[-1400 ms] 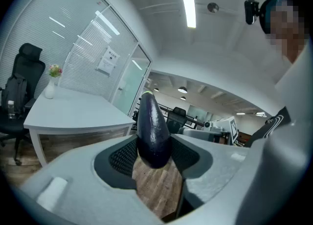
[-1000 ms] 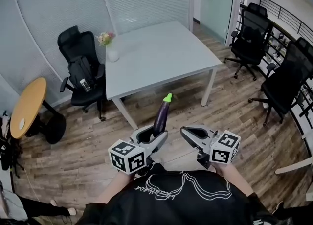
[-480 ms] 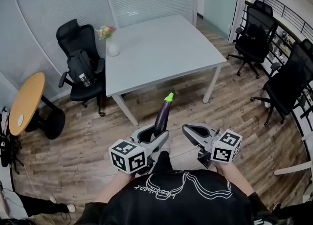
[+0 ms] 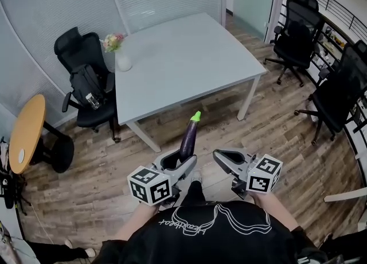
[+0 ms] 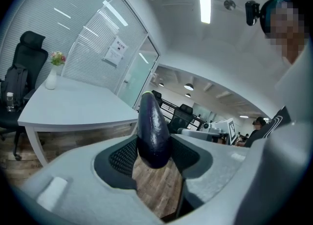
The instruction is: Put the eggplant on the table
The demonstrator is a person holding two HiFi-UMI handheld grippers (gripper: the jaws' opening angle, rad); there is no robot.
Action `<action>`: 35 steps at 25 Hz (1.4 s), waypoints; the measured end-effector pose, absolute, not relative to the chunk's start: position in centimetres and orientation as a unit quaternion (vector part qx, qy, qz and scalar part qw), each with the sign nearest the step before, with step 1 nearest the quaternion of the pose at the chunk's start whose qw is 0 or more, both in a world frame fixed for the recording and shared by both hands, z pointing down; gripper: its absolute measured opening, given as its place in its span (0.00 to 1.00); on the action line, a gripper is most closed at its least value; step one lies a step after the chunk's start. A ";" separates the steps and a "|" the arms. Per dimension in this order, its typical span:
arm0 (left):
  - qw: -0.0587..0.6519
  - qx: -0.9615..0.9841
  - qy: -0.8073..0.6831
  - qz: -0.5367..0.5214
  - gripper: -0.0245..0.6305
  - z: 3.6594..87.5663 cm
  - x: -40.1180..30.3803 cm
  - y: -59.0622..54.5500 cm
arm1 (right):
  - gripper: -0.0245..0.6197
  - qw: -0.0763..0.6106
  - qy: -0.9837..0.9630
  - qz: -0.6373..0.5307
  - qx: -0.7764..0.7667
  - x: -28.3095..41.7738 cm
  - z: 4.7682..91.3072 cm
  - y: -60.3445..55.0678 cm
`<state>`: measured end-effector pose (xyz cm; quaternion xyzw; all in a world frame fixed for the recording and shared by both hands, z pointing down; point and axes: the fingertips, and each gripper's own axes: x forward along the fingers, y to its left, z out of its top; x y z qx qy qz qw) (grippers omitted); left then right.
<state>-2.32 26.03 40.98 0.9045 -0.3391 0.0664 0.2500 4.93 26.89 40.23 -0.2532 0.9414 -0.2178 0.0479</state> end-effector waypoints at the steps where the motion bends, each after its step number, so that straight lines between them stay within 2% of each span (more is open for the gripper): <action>1: 0.252 0.904 -0.338 0.066 0.37 41.1 -2.4 25.0 | 0.05 0.046 0.940 -0.221 -0.255 4.8 40.5 25.9; 20: 0.259 0.909 -0.321 0.055 0.37 40.2 -8.2 2.1 | 0.05 0.028 0.931 -0.225 -0.285 -0.4 39.2 3.5; 26: 0.248 0.912 -0.322 0.049 0.37 40.1 -10.0 -1.6 | 0.05 0.006 0.936 -0.213 -0.281 -2.3 39.5 0.6; 35: 0.250 0.912 -0.322 0.048 0.37 40.1 -10.4 -4.4 | 0.05 0.009 0.934 -0.221 -0.280 -2.5 39.7 -2.5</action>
